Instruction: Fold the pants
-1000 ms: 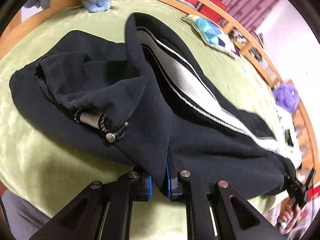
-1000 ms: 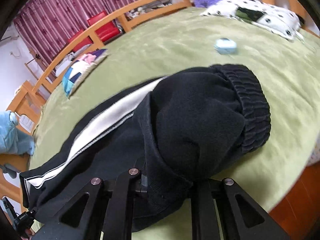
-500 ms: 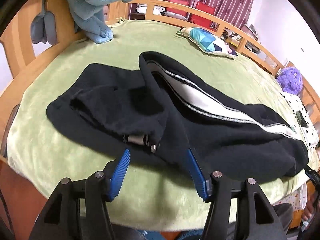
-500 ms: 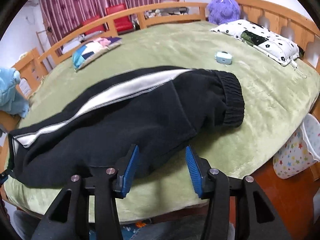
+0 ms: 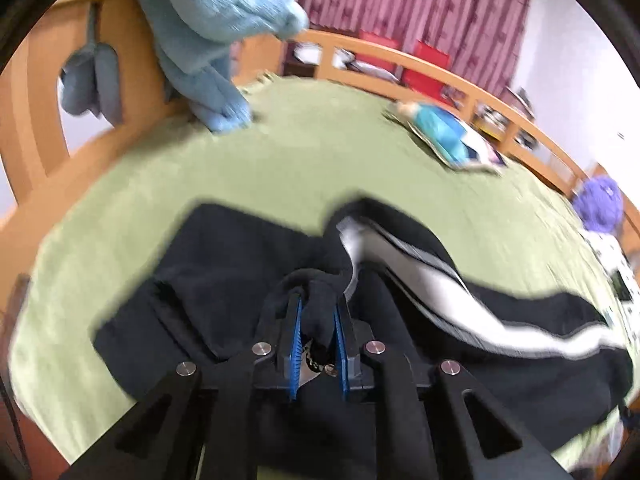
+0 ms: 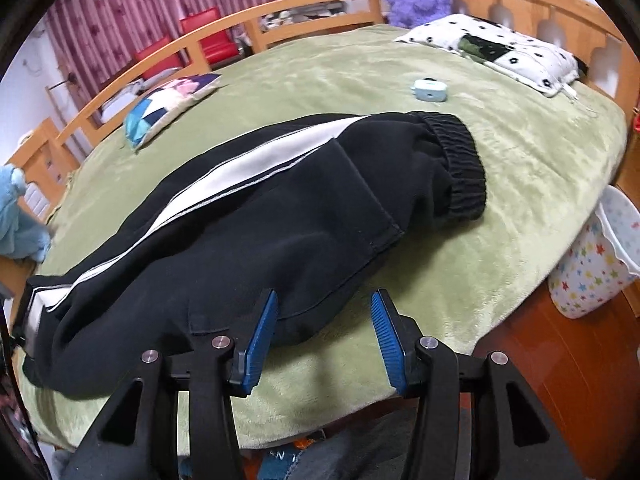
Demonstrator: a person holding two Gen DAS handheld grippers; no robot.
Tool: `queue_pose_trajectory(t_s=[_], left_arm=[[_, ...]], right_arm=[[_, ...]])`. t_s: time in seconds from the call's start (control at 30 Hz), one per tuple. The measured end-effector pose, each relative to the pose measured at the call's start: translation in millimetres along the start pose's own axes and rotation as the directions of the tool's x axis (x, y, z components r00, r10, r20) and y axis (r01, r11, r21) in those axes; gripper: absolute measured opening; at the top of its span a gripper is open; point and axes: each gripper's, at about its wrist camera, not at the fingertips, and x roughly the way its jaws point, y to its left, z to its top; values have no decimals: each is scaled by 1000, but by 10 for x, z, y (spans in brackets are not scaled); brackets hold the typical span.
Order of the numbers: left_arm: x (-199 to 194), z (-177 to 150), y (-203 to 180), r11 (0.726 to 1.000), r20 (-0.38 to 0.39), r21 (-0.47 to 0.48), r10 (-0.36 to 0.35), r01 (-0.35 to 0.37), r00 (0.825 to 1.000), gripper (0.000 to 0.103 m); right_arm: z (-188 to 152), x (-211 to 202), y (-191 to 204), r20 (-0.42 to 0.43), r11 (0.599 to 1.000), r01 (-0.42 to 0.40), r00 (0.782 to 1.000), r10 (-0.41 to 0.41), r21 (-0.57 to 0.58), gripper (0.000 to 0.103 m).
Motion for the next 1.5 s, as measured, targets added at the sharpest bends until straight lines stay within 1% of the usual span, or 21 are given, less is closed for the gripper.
queue_pose_trajectory(t_s=[0.13,0.23,0.3,0.37,0.43,0.5,0.57,0.7,0.87,0.9,0.97,1.0,1.1,1.2,1.27,1.3,1.37,1.4,1.43,1.47,1.5], left_arm=[[210,489,140,998,48,-4,70,-70,996,12],[414,756,182,994,0,-13,108,-108,994,15],[458,826,134,987,-15,-6,158,-158,987,26],[386,812,42,978,8,10,207,-207,978,53],[297,770,-51,982,34,24,188,-189,981,68],[195,668,-160,987,43,32,155,-157,987,69],[132,544,-285,992,24,44,114,-115,993,70],[36,286,-502,998,-13,48,42,-41,999,70],[-95,-21,-796,995,-37,87,47,-43,998,70],[-110,-59,-855,994,-46,95,52,-48,998,70],[-132,-103,-925,994,-54,99,57,-52,997,70],[-139,-119,-965,994,-59,100,57,-51,997,70],[-148,-139,-1086,992,-66,116,66,-58,996,70],[-149,-169,-1189,992,-74,113,57,-48,996,70],[-139,-191,-1220,995,-89,92,40,-32,995,70],[-127,-208,-1237,997,-104,73,25,-18,994,70],[-113,-237,-1257,999,-127,53,0,7,992,70],[-112,-249,-1264,999,-139,46,-9,16,990,70],[-117,-257,-1265,999,-145,42,-9,15,989,70],[-128,-261,-1266,999,-145,43,-3,9,989,70],[-150,-260,-1256,999,-140,44,8,-1,990,70]], right_arm=[[3,17,0,-3,999,29,1000,-29,37,48],[-13,-14,-52,3,997,54,999,-54,61,48],[-11,-42,-122,10,995,63,998,-64,73,52],[6,-69,-211,23,994,63,998,-65,90,59],[41,-98,-335,48,992,51,997,-57,117,67],[100,-98,-466,65,988,37,997,-47,147,75],[178,-51,-629,80,980,5,997,-22,199,77],[374,280,-969,70,944,-103,994,85,314,79],[599,763,-1350,68,871,-210,977,200,444,83],[648,772,-1368,67,875,-216,976,208,433,83],[745,732,-1326,55,912,-210,977,204,353,82],[799,678,-1276,47,944,-178,984,172,278,81],[859,492,-1204,67,988,-104,993,96,112,79],[933,352,-1209,136,998,-54,990,50,29,81],[1087,439,-1220,158,1000,-22,987,21,7,84],[1171,557,-1227,139,1000,-29,990,29,-1,86],[1343,905,-1253,47,995,-101,994,101,11,86],[1412,1070,-1271,8,988,-148,989,148,44,76],[1485,1221,-1267,-28,972,-219,975,222,82,64],[1531,1259,-1240,-34,969,-229,972,233,91,57],[1595,1213,-1172,-2,971,-228,973,229,69,49]])
